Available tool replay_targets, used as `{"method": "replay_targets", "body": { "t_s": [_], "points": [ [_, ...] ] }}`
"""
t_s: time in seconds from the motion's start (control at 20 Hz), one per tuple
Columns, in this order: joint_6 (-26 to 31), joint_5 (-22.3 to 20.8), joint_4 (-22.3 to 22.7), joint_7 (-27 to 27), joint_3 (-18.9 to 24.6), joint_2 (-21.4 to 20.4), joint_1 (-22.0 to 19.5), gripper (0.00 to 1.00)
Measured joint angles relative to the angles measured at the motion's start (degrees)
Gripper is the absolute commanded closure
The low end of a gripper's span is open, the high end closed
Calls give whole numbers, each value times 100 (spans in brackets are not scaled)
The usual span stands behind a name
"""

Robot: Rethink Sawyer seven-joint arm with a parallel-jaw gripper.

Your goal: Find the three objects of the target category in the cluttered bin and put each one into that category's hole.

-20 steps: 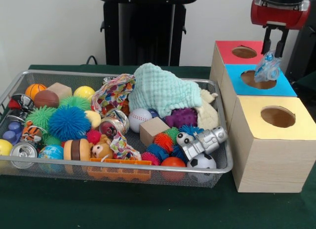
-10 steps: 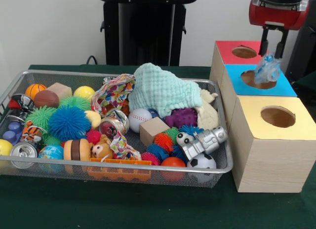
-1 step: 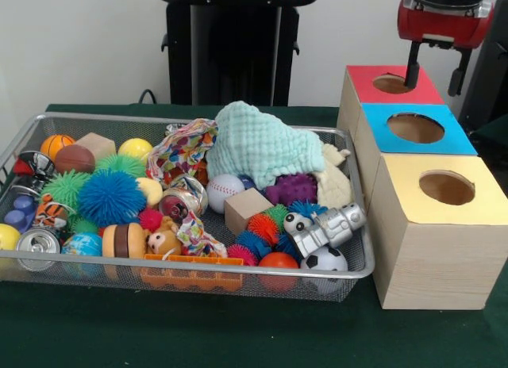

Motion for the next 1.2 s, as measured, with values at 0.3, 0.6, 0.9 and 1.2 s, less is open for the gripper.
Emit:
{"method": "replay_targets", "body": {
  "t_s": [0.3,0.6,0.9,1.2],
  "points": [
    [-47,148,134,0,0,-17,-105,0],
    [-58,186,272,0,1,-22,-205,0],
    [-59,176,285,0,5,-41,-479,0],
    [-217,173,381,0,143,-101,-1186,0]
  ]
}}
